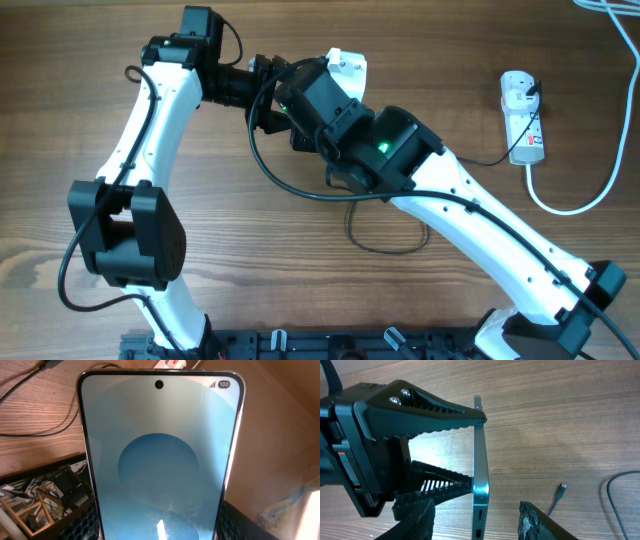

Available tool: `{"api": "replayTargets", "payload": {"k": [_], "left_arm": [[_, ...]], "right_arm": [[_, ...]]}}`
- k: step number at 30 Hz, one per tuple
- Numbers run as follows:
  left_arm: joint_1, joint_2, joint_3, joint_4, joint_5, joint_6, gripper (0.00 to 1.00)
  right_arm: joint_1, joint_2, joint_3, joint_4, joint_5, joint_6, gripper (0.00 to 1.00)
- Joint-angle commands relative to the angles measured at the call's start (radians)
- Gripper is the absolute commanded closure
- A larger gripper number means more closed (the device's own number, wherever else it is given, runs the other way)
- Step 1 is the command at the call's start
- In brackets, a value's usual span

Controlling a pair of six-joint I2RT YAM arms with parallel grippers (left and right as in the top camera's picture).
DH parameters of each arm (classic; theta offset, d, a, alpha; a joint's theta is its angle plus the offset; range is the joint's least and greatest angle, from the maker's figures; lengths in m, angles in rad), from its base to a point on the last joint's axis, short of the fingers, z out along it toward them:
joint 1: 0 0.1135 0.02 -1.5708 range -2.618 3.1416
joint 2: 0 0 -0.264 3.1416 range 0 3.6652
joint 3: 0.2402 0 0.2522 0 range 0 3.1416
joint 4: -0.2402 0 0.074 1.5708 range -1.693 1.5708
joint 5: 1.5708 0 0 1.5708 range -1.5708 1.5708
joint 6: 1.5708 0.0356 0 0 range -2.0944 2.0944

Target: Plug charger to phone and switch on socket

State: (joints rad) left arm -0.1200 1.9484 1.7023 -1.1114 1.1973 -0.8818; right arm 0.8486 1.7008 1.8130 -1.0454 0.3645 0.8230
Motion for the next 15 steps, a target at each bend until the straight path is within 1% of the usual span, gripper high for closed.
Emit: {"api": "replayTargets", "payload": {"k": [1,4,10,15], "left_arm": [[0.004,-0.037,0.001,-0.001,0.029,-0.013,0.35],[0.003,-0.037,0.001,-0.001,0.051,-0.013,0.35],[0.0,-0.037,0.001,-0.001,0.051,-0.013,0.35],[0.0,-0.037,0.001,0.0,0.05,-0.013,0.34]], "right_arm": [[0.003,0.019,0.012,0.006,0.035,0.013,0.44],[0.002,0.047,0.012,0.009,0.039,-0.016,0.44],[0.001,0.069,0.012,0.024,0.038,-0.011,0.44],[0.001,0.068,0.012,0.03,0.039,-0.013,0.47]]}}
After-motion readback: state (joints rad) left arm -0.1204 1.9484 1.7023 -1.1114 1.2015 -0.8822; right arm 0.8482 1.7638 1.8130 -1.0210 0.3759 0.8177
